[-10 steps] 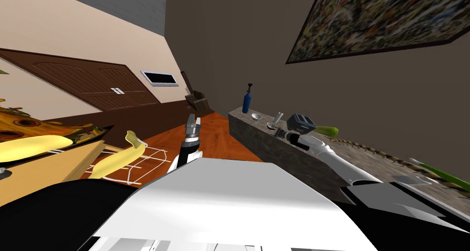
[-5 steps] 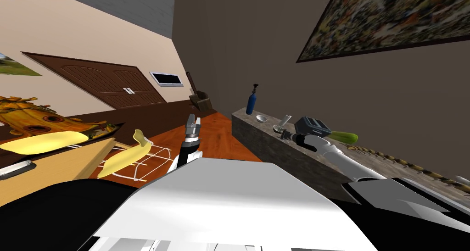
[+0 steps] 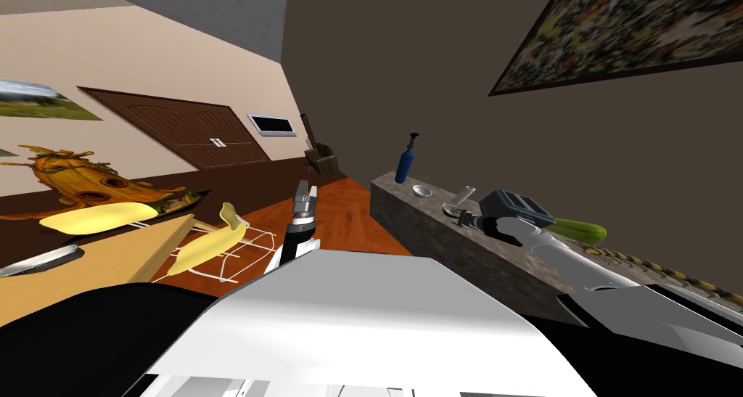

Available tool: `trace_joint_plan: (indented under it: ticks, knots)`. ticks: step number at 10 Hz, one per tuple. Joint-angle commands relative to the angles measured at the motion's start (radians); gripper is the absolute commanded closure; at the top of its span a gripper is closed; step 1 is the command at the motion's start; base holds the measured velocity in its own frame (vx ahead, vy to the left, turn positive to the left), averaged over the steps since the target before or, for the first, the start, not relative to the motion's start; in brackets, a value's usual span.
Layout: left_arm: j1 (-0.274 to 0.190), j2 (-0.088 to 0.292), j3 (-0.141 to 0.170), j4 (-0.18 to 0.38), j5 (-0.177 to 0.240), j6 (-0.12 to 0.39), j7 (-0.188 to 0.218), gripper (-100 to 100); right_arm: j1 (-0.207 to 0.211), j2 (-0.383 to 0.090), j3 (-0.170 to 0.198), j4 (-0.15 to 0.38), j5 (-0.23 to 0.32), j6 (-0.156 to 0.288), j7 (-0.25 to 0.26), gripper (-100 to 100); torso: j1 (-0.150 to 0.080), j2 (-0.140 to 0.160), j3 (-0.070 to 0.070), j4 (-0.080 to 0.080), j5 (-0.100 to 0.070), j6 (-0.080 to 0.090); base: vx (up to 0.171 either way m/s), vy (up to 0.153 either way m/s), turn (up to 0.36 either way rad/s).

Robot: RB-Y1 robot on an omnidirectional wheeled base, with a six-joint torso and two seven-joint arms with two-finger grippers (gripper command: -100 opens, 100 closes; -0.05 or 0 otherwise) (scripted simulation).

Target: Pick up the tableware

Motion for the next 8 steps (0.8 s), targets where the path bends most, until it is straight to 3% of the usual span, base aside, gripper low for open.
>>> trace_joint_plan:
  ticks: [1,4,5,6,7,8]
  knots:
    - [0.000,0.000,0.000,0.000,0.000,0.000,0.000,0,-0.025,-0.003,0.011,0.040,0.018,-0.010,0.002,-100,0.000,0.000,0.000,0.000,0.000,0.000,0.044,0.046,0.025]
    - [0.000,0.000,0.000,0.000,0.000,0.000,0.000,0,-0.035,-0.034,0.035,0.121,0.071,-0.023,0.011,-100,0.000,0.000,0.000,0.000,0.000,0.000,0.056,0.055,0.078]
    - [0.000,0.000,0.000,0.000,0.000,0.000,0.000,0,-0.055,-0.015,0.034,0.133,0.065,-0.026,0.022,-100,0.000,-0.001,-0.001,0.000,0.000,0.000,0.030,0.026,0.006]
    - [0.000,0.000,0.000,0.000,0.000,0.000,0.000,0,-0.057,-0.014,0.035,0.139,0.067,-0.028,0.026,0,-0.002,0.001,0.000,0.000,0.000,0.000,0.005,0.005,-0.001]
    - [0.000,0.000,0.000,0.000,0.000,0.000,0.000,0,-0.082,0.001,0.047,0.168,0.068,-0.025,0.034,-100,-0.003,0.003,0.001,0.001,-0.001,0.000,-0.010,-0.016,0.045]
    - [0.000,0.000,0.000,0.000,0.000,0.000,0.000,0,-0.094,0.009,0.053,0.184,0.069,-0.024,0.038,-100,-0.005,0.004,0.002,0.001,-0.001,0.000,-0.024,-0.030,0.056]
